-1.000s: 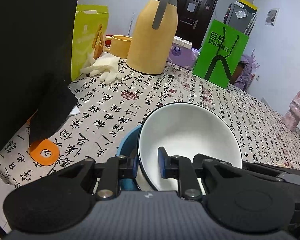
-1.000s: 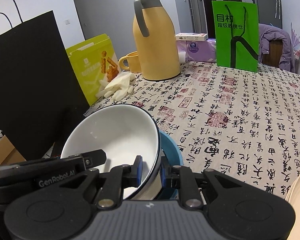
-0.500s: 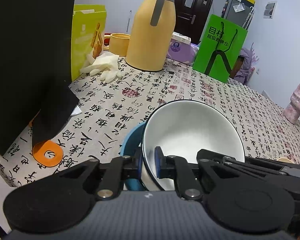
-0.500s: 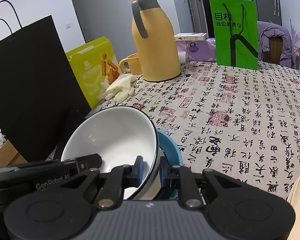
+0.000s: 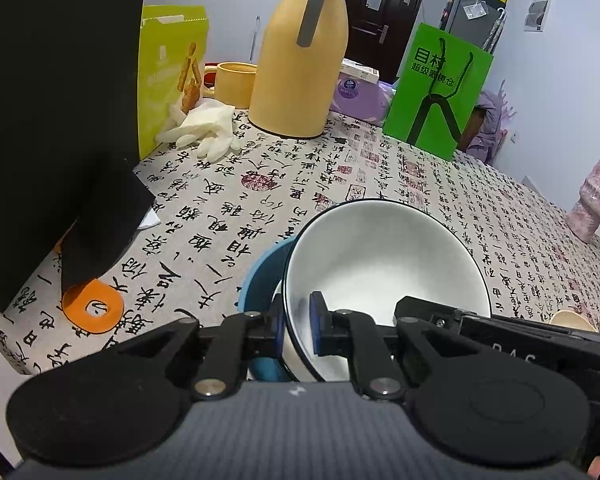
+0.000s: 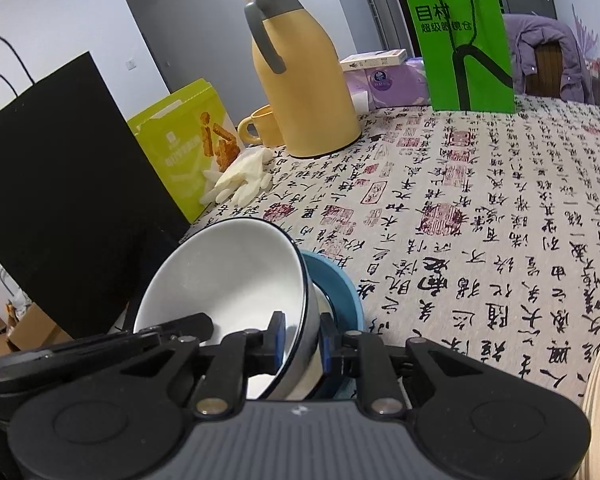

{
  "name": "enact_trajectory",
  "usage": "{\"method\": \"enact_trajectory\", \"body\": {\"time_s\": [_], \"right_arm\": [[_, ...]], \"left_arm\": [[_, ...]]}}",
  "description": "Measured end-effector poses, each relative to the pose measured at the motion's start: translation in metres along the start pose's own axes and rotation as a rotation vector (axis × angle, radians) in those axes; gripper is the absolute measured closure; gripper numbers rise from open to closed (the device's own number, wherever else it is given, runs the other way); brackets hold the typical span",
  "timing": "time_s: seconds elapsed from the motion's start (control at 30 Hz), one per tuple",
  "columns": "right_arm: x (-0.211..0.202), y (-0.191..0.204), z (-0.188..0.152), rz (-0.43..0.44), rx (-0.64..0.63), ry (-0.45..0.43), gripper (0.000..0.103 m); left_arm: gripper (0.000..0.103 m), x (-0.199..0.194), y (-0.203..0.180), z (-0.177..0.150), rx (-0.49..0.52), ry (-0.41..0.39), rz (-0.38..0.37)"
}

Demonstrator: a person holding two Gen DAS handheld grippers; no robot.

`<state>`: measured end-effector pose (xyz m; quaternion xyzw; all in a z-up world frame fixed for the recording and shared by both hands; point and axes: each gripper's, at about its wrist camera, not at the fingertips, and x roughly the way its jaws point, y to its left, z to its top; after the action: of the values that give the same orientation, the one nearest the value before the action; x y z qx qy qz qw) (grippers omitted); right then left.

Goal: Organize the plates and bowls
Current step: 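Lower the white bowl into the blue bowl with both grippers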

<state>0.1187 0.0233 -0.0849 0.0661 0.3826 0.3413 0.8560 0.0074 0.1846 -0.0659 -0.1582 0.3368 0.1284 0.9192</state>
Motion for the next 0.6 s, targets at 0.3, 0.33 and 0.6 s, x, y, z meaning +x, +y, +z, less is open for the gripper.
{"method": "enact_trajectory", "body": {"time_s": [0.3, 0.33, 0.6], "right_arm": [[-0.003, -0.003, -0.001, 0.012, 0.041, -0.005, 0.085], [-0.003, -0.002, -0.001, 0.006, 0.035, -0.008, 0.085], [-0.004, 0.014, -0.001, -0.067, -0.064, -0.031, 0.085]], "left_arm": [[0.091, 0.000, 0.000, -0.001, -0.007, 0.006, 0.003], [0.091, 0.000, -0.001, -0.001, -0.008, 0.005, 0.005], [0.091, -0.002, -0.001, 0.000, -0.014, 0.004, 0.012]]}}
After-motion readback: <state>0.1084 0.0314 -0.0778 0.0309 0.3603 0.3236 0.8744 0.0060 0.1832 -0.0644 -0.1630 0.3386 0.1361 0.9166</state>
